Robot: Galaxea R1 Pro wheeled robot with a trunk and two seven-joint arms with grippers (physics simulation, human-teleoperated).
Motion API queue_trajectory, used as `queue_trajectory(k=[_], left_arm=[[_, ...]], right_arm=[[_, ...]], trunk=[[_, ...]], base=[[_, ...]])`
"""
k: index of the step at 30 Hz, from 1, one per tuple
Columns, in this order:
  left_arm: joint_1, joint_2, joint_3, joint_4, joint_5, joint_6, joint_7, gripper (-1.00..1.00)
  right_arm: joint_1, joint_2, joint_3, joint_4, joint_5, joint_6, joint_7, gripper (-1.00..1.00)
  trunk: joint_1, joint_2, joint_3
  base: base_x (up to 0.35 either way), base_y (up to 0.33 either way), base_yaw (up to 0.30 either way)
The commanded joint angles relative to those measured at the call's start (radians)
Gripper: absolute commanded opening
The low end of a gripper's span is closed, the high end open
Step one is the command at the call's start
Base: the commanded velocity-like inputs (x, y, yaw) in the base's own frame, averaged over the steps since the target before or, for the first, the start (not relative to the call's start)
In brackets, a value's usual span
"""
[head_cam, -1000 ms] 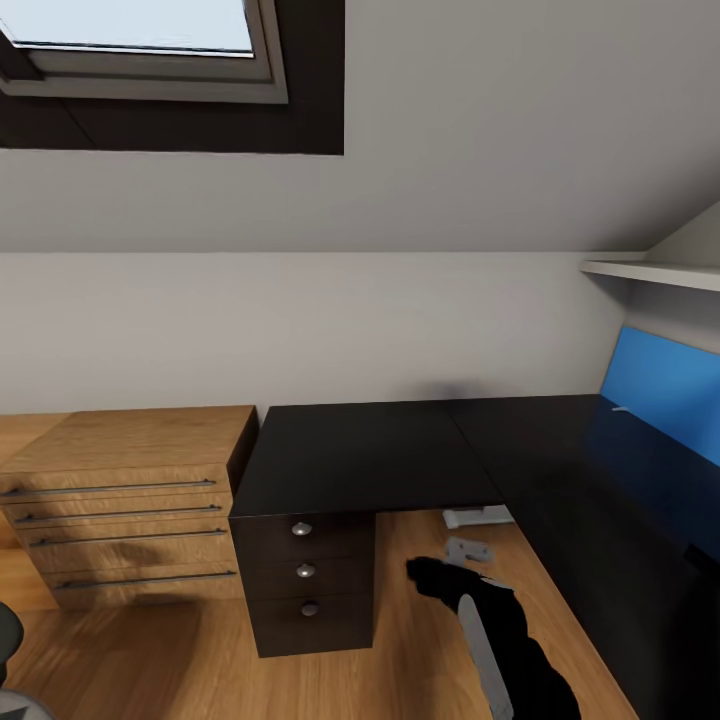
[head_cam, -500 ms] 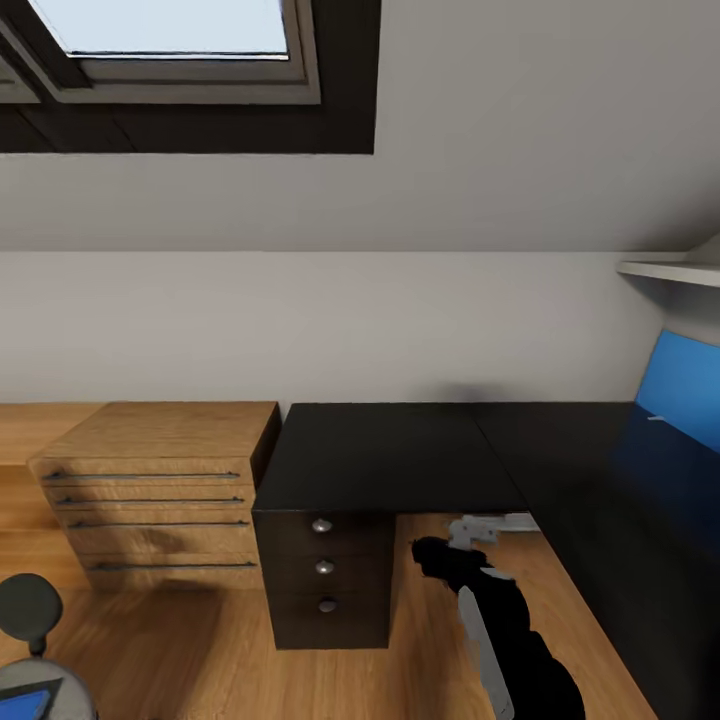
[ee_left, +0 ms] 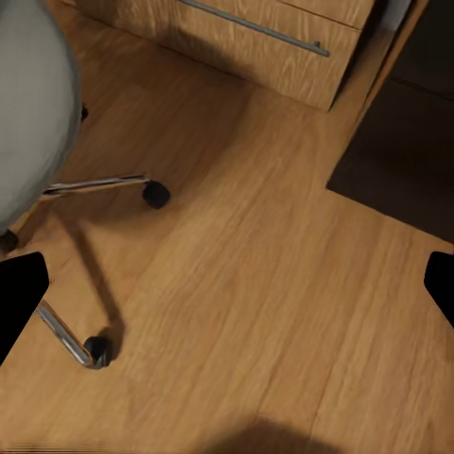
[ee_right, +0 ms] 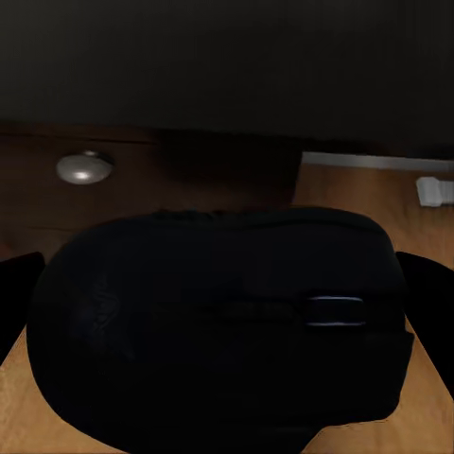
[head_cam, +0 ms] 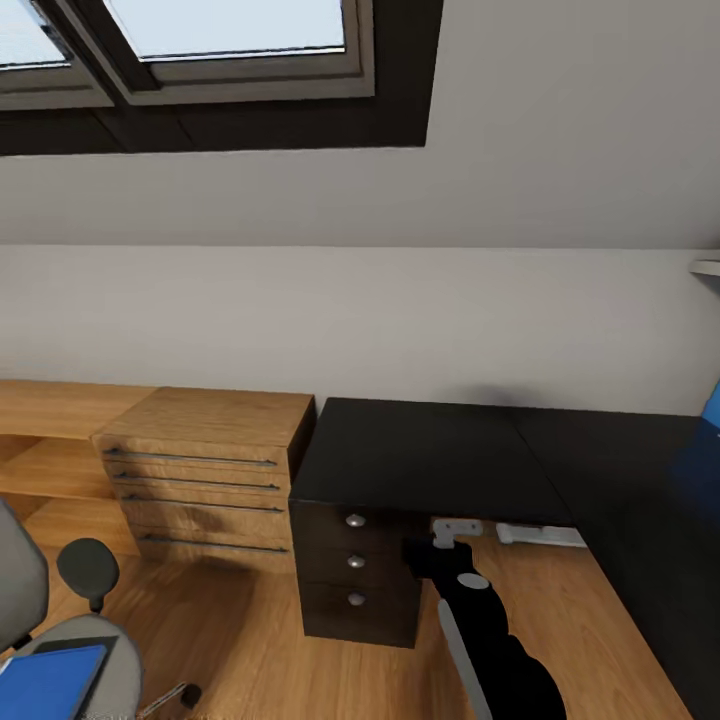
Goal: In the bedroom, organize the workspace by keeping the computer under the desk, ensuring the monitor is on the desk, placing the keyboard on the desk next to the monitor, placing the mouse on the desk next to the keyboard, moving the folder from the swivel chair onto the desk next to the mouse, stacking the notebook on top of the folder with the pen on top of the notebook, and positioning the swivel chair next to the desk.
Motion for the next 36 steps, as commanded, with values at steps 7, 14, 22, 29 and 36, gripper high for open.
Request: queue_trajectory(k=[7,14,22,29,36], left_arm=[[0.001,0.003,-0.003,-0.098,0.011,0.040,0.006,1.00],[-0.172,-0.100,0.001,-0.371,0.015,0.619,0.062,1.00],[-0.236,-0.142,-0.009,-0.233,0.012,0.593,0.067,1.00],[-0.238,-0.146,-0.019,-0.221,0.010,0.564,0.067,1.00],[-0.238,-0.145,-0.112,-0.234,0.011,0.563,0.148,1.00]], right_arm=[[0.000,0.000,0.001,-0.027,-0.002,0.005,-0.006,-1.00],[0.004,0.000,0.000,-0.065,-0.001,0.008,-0.006,-1.00],[0.005,0.000,-0.002,-0.064,-0.003,0.010,-0.005,-1.00],[0.006,-0.004,-0.003,-0.059,-0.007,0.010,-0.002,-1.00],[0.009,-0.005,0.000,-0.061,-0.009,0.009,0.000,-1.00]], trunk=[[0.000,-0.001,-0.007],[0.000,-0.001,-0.013],[-0.008,0.013,-0.010],[-0.034,0.062,0.012],[-0.061,0.111,0.033]], base=[[0.000,0.000,0.247],[0.000,0.000,0.241],[0.000,0.000,0.108],[0.000,0.000,0.003],[0.000,0.000,0.000]])
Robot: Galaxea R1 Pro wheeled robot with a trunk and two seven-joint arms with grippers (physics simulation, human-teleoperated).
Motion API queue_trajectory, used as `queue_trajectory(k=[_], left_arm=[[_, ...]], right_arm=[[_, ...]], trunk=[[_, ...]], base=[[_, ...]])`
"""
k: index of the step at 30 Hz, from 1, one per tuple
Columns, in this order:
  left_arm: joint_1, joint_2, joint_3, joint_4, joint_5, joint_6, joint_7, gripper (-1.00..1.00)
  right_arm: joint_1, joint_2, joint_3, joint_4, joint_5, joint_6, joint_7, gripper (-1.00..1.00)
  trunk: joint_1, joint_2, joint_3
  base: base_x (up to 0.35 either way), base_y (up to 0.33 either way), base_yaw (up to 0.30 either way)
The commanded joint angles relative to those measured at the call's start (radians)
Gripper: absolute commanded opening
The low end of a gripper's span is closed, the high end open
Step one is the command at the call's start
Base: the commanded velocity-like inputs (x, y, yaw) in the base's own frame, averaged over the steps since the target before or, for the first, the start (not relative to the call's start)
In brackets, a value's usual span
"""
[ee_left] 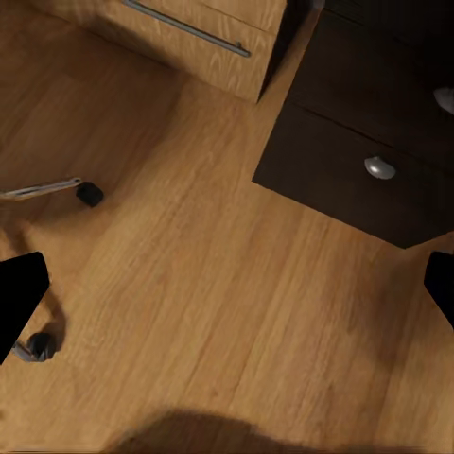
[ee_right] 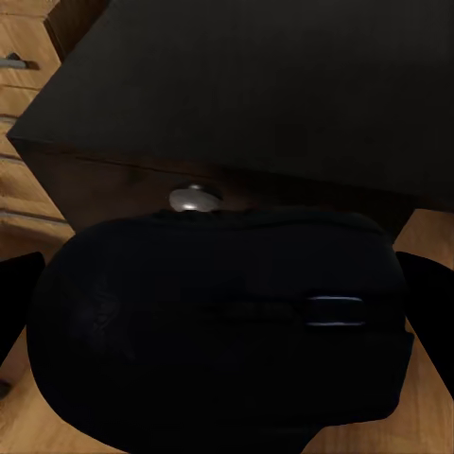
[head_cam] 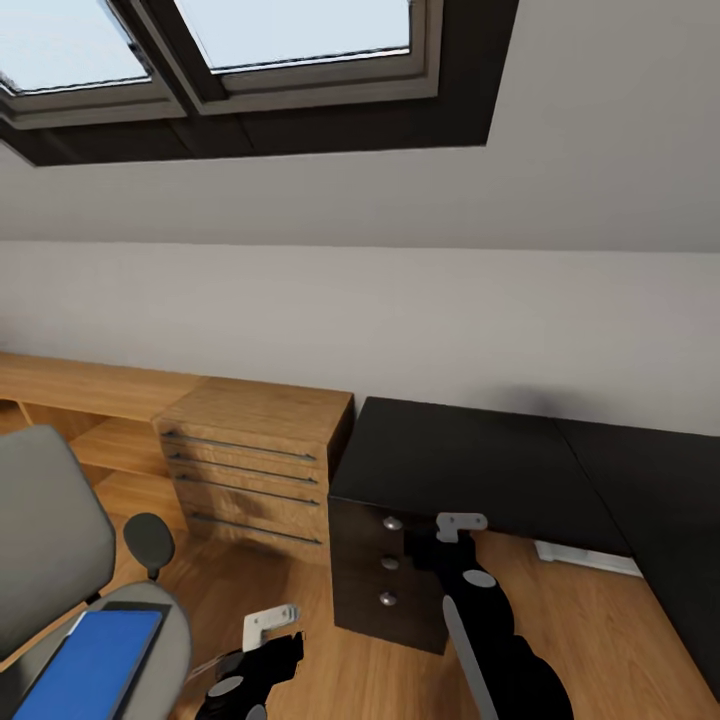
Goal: In the bedroom, organize the workspace by keeping the computer under the desk, ensuring the monitor is on the desk, placing the keyboard on the desk next to the monitor, placing the mouse on the desk next to the keyboard, moving the folder from the swivel chair onto the desk next to the mouse, stacking the notebook on top of the folder with the pen on top of the notebook, and positioning the swivel chair next to the desk.
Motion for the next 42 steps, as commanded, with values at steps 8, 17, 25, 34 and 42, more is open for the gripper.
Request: queue_trajectory(k=[8,17,25,34,42], left_arm=[[-0.001,0.001,-0.006,-0.002,0.012,0.002,0.057,1.00],[-0.001,0.002,-0.006,-0.001,0.012,0.002,0.051,1.00],[-0.001,0.001,-0.006,0.001,0.013,0.002,0.052,1.00],[-0.001,0.001,-0.006,0.002,0.013,0.002,0.052,1.00],[-0.001,0.001,-0.006,0.003,0.013,0.002,0.053,1.00]], right_arm=[[-0.001,0.001,0.002,-0.001,-0.006,0.002,-0.007,-1.00],[-0.001,0.000,-0.001,-0.005,-0.035,0.000,-0.007,-1.00],[-0.001,-0.001,-0.001,0.000,-0.032,-0.001,-0.008,-1.00],[-0.001,-0.001,-0.001,0.002,-0.030,0.000,-0.008,-1.00],[-0.001,-0.001,0.000,0.010,-0.029,-0.002,-0.008,-1.00]], trunk=[[-0.031,0.055,0.024],[-0.046,0.083,0.036],[-0.046,0.083,0.036],[-0.046,0.083,0.036],[-0.046,0.083,0.036]], base=[[0.000,0.000,0.000],[0.048,0.000,0.000],[0.317,0.000,0.000],[0.325,0.000,0.003],[0.219,-0.062,0.098]])
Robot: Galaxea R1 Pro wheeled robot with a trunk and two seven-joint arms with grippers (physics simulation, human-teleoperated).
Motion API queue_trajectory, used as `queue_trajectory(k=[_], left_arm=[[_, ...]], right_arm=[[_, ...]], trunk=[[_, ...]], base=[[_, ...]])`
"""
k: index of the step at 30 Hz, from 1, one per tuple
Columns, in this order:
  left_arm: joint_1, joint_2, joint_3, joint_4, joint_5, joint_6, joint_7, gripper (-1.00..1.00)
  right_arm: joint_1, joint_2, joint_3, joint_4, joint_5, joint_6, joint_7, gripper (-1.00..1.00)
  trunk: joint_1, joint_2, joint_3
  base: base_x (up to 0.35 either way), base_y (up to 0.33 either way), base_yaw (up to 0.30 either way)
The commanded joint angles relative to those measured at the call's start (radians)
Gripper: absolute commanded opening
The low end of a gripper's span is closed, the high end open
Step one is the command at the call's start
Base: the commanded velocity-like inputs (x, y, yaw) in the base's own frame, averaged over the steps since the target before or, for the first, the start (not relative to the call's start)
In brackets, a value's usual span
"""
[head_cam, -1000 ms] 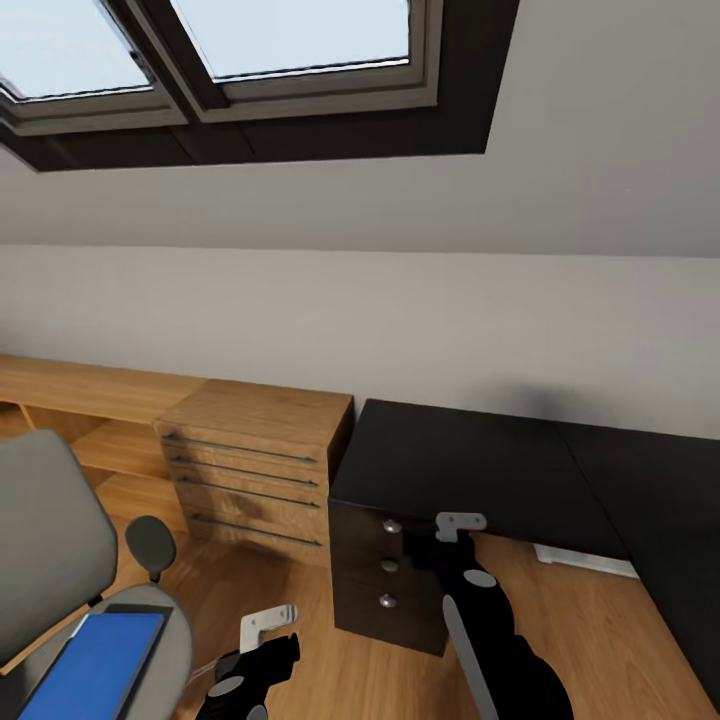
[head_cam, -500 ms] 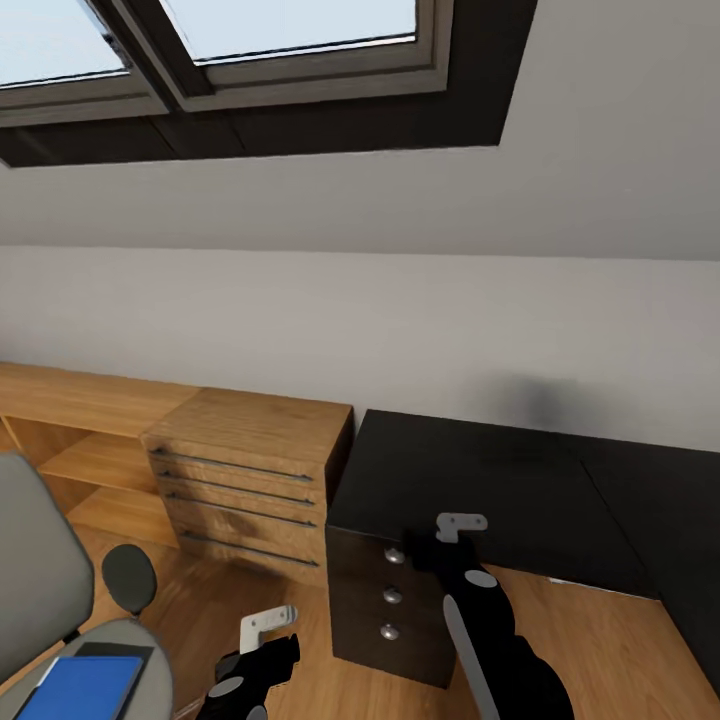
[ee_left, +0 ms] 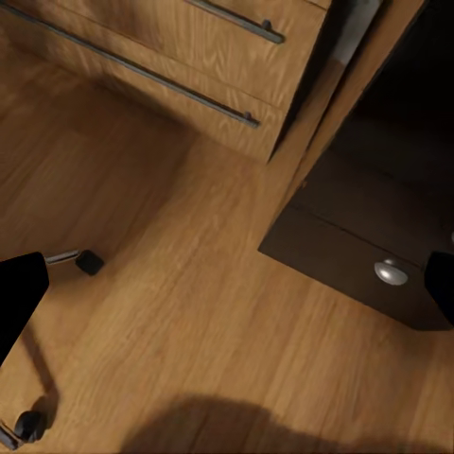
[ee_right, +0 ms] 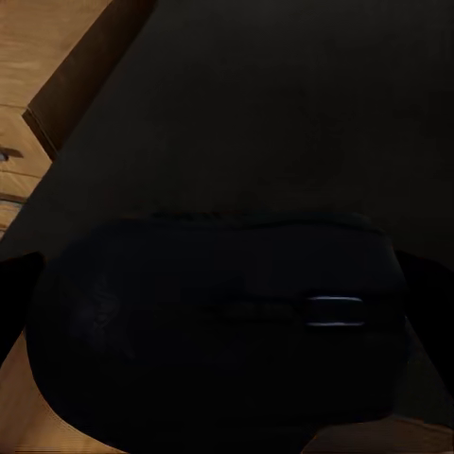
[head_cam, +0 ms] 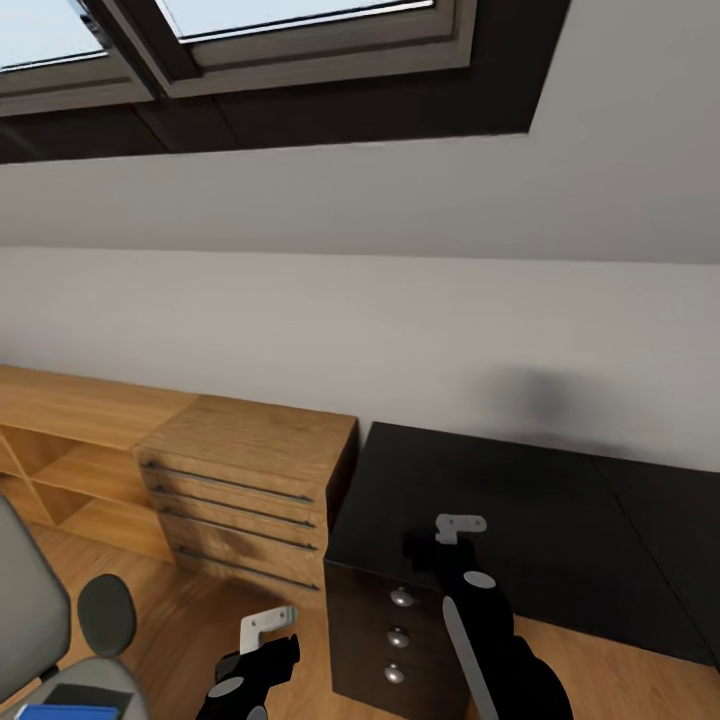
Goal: In the bedroom, organize the workspace by keeping the computer under the desk, ensuring the monitor is on the desk, placing the keyboard on the desk next to the monitor, placing the mouse on the desk next to the keyboard, moving the folder from the swivel chair onto the desk next to the mouse, stacking the notebook on top of the folder with the pen on top of the notebook, and positioning the swivel chair next to the desk.
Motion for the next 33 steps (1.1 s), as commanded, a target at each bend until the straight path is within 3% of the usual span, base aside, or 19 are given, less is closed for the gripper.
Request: queue_trajectory(k=[1,12,24,33], left_arm=[[-0.001,0.000,-0.002,-0.001,0.009,0.002,0.010,1.00],[-0.001,0.001,-0.002,-0.001,0.009,0.002,0.009,1.00],[-0.001,0.003,0.000,-0.016,0.009,0.000,0.012,1.00],[-0.001,0.003,0.000,-0.022,0.009,-0.001,0.015,1.00]], right_arm=[[-0.001,0.000,0.002,0.005,-0.005,0.005,-0.008,-1.00],[-0.001,0.000,0.003,0.022,-0.004,0.004,-0.008,-1.00],[-0.001,0.001,0.005,0.021,-0.003,0.005,-0.010,-1.00],[-0.001,0.001,0.005,0.022,-0.003,0.004,-0.010,-1.00]], trunk=[[0.000,-0.001,-0.001],[0.000,-0.001,-0.001],[0.000,-0.001,-0.001],[0.000,-0.001,-0.001]], base=[[0.037,-0.019,0.158],[0.007,-0.003,0.221],[0.000,-0.005,0.040],[0.041,-0.257,0.241]])
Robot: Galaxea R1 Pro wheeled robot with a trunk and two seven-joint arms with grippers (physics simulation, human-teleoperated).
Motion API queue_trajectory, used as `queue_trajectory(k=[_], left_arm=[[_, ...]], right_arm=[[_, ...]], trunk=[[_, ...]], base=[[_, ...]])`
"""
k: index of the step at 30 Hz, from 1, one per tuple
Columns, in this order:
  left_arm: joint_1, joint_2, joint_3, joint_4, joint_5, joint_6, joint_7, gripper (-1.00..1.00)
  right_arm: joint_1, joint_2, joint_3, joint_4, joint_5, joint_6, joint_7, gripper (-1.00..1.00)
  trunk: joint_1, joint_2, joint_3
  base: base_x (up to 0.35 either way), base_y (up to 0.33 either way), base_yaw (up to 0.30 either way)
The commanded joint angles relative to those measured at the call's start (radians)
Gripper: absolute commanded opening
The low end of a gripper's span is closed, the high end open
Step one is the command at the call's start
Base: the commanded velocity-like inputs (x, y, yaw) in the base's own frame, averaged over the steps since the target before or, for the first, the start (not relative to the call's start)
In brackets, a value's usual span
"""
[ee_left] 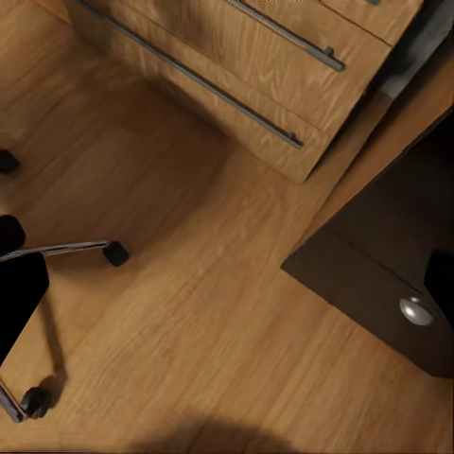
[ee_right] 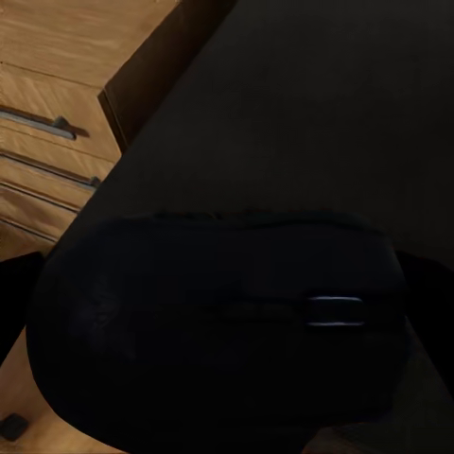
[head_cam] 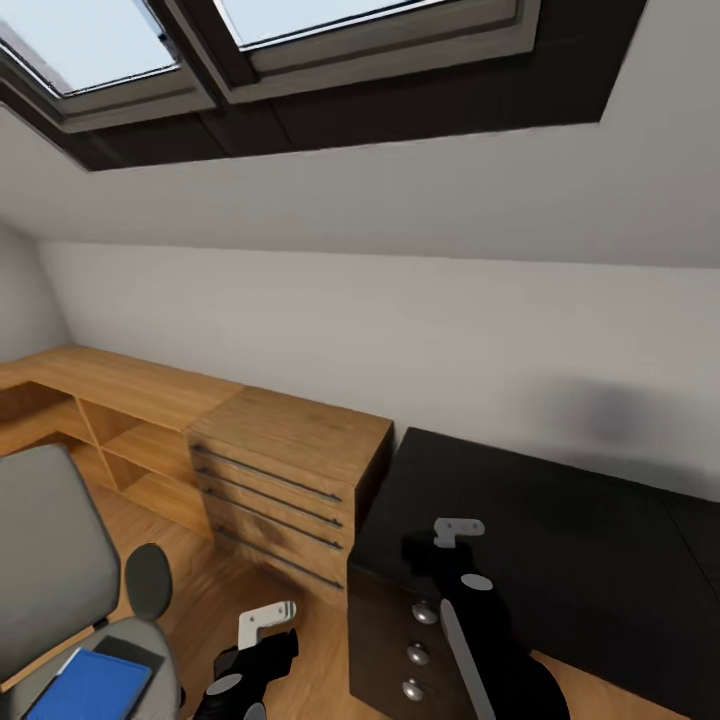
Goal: In the bedroom, organize the workspace by keeping the computer under the desk, ensuring the monitor is on the desk, placing the keyboard on the desk next to the monitor, placing the mouse on the desk next to the keyboard, moving the folder from the swivel chair onto the desk next to the mouse, stacking the notebook on top of the folder with the pen on top of the notebook, and positioning the swivel chair next to the desk.
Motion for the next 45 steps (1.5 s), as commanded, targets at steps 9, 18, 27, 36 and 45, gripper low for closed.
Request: queue_trajectory(k=[9,18,27,36,45], left_arm=[[-0.001,0.001,-0.002,-0.001,0.009,0.003,0.007,1.00],[-0.001,0.002,-0.002,-0.001,0.009,0.004,0.006,1.00],[-0.001,0.002,-0.001,-0.001,0.009,0.004,0.006,1.00],[-0.001,0.002,-0.002,-0.001,0.009,0.002,0.009,1.00],[-0.001,0.002,-0.002,0.000,0.010,-0.059,0.006,1.00]], right_arm=[[-0.001,0.000,0.002,-0.001,-0.005,0.005,-0.007,-1.00],[-0.001,0.000,0.001,-0.001,-0.005,0.005,-0.006,-1.00],[-0.001,0.000,0.001,-0.001,-0.007,0.005,-0.005,-1.00],[-0.001,-0.030,-0.003,0.071,-0.005,0.003,0.070,-1.00],[-0.007,-0.056,-0.006,0.156,-0.006,0.005,0.181,-1.00]], trunk=[[0.000,-0.001,-0.001],[0.000,-0.001,-0.001],[0.000,-0.001,-0.001],[0.000,-0.001,-0.001],[0.000,-0.001,-0.001]], base=[[0.126,-0.206,0.271],[0.008,-0.010,0.160],[0.000,0.000,0.014],[0.129,0.000,0.000],[0.263,0.000,0.000]])
